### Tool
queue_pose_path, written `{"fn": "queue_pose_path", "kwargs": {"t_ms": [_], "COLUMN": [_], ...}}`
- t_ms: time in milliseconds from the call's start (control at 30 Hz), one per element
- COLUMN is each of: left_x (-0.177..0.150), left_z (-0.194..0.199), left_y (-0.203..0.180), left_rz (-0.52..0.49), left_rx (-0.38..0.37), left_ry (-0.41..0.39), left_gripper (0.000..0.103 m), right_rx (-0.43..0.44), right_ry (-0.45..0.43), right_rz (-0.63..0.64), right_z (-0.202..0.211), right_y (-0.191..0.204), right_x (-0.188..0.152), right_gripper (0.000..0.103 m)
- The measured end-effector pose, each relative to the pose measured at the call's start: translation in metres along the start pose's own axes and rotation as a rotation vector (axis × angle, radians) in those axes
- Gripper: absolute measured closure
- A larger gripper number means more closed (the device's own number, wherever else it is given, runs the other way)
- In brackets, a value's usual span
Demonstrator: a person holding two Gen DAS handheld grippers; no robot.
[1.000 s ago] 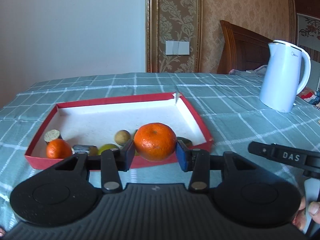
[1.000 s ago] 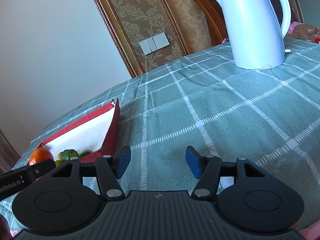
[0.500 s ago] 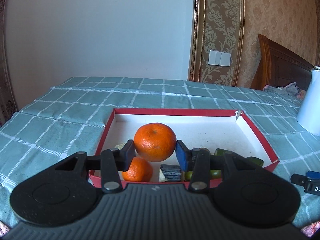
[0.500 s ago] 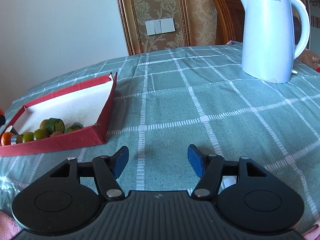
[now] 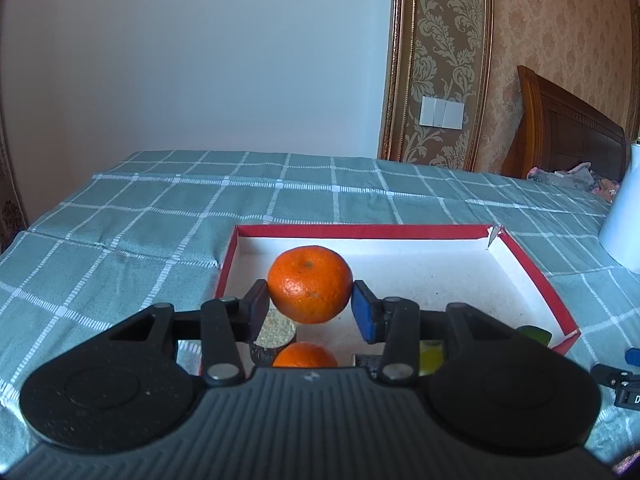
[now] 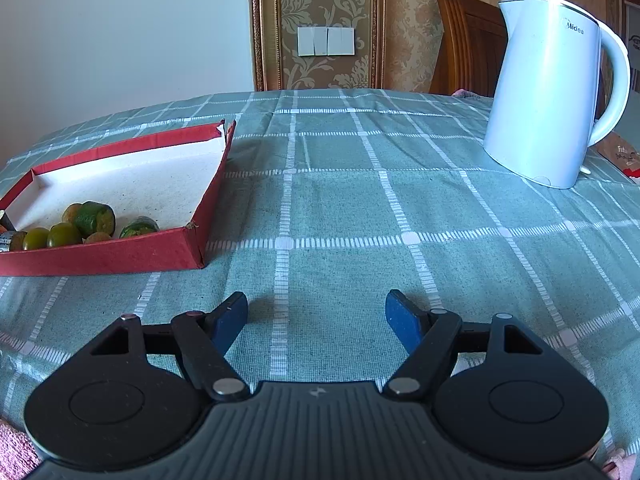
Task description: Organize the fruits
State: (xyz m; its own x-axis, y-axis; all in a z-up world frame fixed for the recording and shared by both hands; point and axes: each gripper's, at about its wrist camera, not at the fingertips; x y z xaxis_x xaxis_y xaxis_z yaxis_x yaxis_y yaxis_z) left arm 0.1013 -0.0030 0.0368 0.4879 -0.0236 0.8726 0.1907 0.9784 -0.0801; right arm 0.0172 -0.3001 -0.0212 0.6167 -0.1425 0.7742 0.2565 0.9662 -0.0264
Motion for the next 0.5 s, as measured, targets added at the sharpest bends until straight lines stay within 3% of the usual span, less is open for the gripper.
{"fn": "queue_pose_path", "kwargs": {"t_ms": [133, 167, 200, 267, 433, 500], "left_x": [0.003, 0.002, 0.001, -0.001, -0.004, -0.006], "left_z": [-0.013, -0.016, -0.017, -0.014, -0.005, 0.001], "left_y": [-0.004, -0.004, -0.005, -0.005, -0.006, -0.005], "left_rz": [-0.015, -0.016, -0.014, -0.012, -0.022, -0.011], "left_rx": [0.008, 0.014, 0.021, 0.034, 0.045, 0.058], "left_ry": [0.022, 0.028, 0.024, -0.003, -0.011, -0.006], "left_gripper": [0.061, 0.057, 0.041, 0.021, 0.012, 0.0], "right_rx": [0.0, 0.0, 0.0, 0.0, 0.0, 0.0], "right_ry": [0.0, 0.0, 0.0, 0.0, 0.0, -0.001], "right_rz": [0.001, 0.001, 0.0, 0.001, 0.0, 0.001], "right_z": [0.0, 0.0, 0.0, 0.0, 0.0, 0.0], "right_y": [0.0, 0.0, 0.0, 0.0, 0.0, 0.0], "right_x": [0.0, 0.0, 0.0, 0.0, 0.0, 0.0], "right_gripper": [0.027, 0.027, 0.027, 0.027, 0.027, 0.027]}}
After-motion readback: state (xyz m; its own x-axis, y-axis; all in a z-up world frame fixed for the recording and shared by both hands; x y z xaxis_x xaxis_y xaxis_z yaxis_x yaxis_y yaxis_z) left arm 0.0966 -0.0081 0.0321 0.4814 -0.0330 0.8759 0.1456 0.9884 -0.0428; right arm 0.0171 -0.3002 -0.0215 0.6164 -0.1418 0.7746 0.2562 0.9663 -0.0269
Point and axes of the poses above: each gripper's, at about its wrist camera, not at the fingertips, and z roughly against the way its jaws point, y to its left, x to its top, and after that the axes turned 4 degrees about -x, right-handed
